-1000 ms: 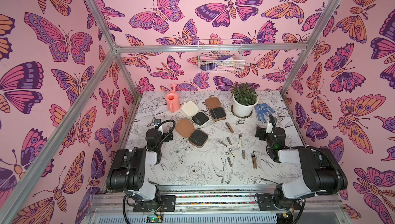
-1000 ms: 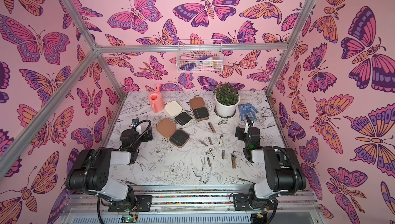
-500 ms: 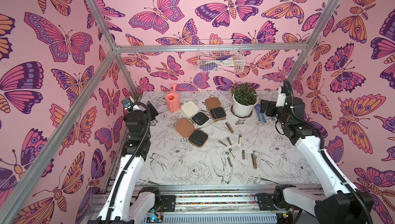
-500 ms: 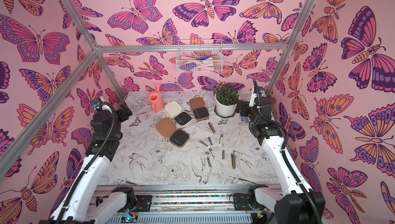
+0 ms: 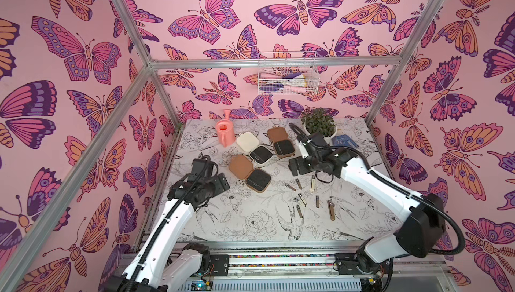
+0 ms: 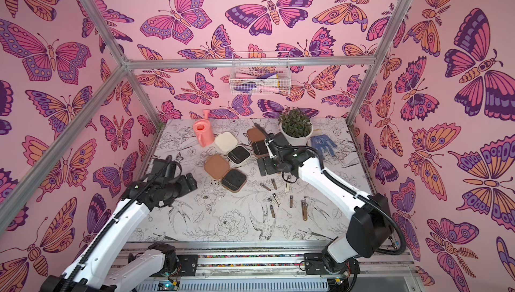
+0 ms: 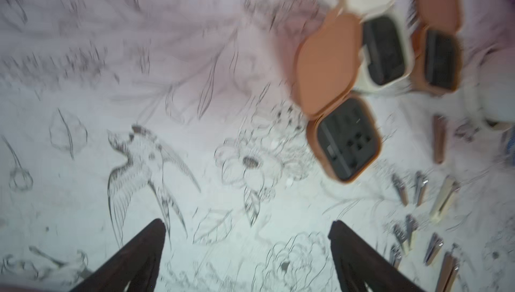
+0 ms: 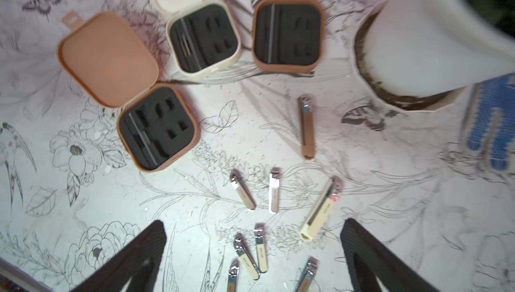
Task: Organize nail clipper sets
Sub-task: Adjust the storage box at the center of the board.
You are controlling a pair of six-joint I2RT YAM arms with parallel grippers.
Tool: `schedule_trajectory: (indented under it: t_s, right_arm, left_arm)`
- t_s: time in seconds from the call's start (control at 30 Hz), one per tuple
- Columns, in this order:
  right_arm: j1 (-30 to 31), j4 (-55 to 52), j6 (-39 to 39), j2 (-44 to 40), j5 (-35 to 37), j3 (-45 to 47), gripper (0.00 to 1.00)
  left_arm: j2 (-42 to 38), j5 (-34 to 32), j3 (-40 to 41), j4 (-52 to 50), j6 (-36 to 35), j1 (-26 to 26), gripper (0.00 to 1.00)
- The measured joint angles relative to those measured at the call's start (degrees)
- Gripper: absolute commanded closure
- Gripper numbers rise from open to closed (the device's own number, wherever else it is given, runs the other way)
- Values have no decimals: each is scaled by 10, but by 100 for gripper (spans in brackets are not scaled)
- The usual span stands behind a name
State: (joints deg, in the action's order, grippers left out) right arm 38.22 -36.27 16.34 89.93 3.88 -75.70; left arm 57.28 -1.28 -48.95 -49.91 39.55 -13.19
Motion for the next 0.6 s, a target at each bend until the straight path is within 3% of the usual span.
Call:
schedule_trajectory:
  t_s: [0.3,0.43,0.6]
  right_arm:
    - [76,38,4,181,-44,-49,12]
    - [77,42,4,210,-56,-89,20]
    - [76,44,1,254,-51,-148,41]
  left_arm:
    - [74,11,-5,-15,47,-46,0]
    - [73,-1,-7,-9,56,-66,1]
    - [75,-2,8,19,71,-70,6]
